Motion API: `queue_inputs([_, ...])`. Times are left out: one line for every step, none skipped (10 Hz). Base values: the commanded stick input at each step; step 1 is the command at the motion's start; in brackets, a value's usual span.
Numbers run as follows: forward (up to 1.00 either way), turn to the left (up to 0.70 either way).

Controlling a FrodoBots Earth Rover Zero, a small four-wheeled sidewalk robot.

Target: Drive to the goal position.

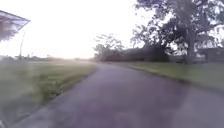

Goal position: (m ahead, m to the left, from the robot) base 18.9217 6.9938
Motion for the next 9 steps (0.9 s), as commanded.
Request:
queue_inputs([0.70,0.00])
queue_inputs([0.70,0.00])
queue_inputs([0.70,0.00])
queue_inputs([0.70,0.00])
queue_inputs([0.70,0.00])
queue_inputs([0.70,-0.14])
queue_inputs([0.70,-0.14])
queue_inputs([0.70,-0.14])
queue_inputs([0.70,-0.14])
